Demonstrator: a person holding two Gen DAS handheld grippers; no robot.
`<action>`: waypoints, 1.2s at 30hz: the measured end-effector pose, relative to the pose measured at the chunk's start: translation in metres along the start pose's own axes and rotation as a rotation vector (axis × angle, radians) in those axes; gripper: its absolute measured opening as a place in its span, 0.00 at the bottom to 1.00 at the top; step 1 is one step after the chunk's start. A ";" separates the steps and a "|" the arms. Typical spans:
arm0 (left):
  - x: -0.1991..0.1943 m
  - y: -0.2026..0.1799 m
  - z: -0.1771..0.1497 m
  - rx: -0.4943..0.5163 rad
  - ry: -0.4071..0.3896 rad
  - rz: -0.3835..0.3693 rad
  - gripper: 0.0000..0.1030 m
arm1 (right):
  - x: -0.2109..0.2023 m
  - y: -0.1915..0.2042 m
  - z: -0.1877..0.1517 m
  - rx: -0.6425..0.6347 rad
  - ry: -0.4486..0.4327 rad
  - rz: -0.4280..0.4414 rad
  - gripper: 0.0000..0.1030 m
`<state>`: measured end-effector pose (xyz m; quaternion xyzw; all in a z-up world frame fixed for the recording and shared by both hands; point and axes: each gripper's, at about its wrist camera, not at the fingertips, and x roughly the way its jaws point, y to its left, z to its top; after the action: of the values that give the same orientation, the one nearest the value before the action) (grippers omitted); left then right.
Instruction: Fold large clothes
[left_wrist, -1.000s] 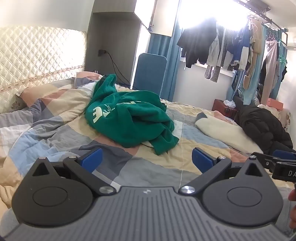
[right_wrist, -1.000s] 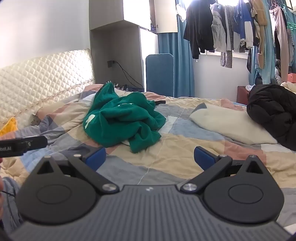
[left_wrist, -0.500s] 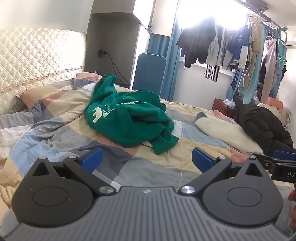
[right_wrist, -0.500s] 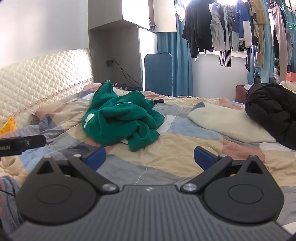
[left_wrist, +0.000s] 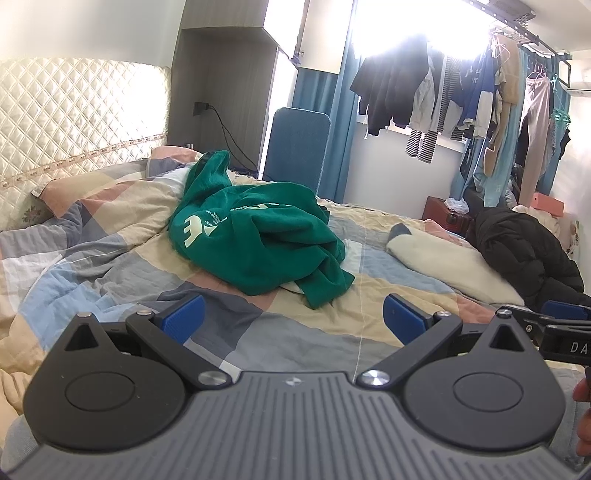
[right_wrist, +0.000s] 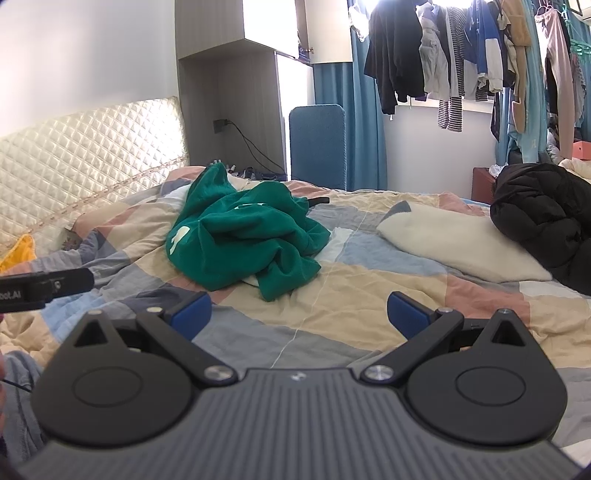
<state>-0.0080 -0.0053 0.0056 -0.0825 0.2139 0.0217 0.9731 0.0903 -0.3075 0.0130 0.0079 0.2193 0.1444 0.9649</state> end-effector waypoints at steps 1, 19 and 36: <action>0.001 0.000 0.000 0.000 0.001 0.001 1.00 | 0.000 0.000 0.000 -0.001 0.001 0.000 1.00; 0.001 0.001 0.000 0.005 0.001 0.003 1.00 | -0.002 0.000 -0.003 0.004 0.005 -0.002 1.00; 0.000 0.000 -0.002 0.007 -0.003 0.001 1.00 | -0.001 -0.002 -0.006 0.009 0.008 0.000 1.00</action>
<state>-0.0085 -0.0055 0.0039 -0.0791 0.2127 0.0218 0.9737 0.0873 -0.3102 0.0076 0.0117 0.2239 0.1432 0.9640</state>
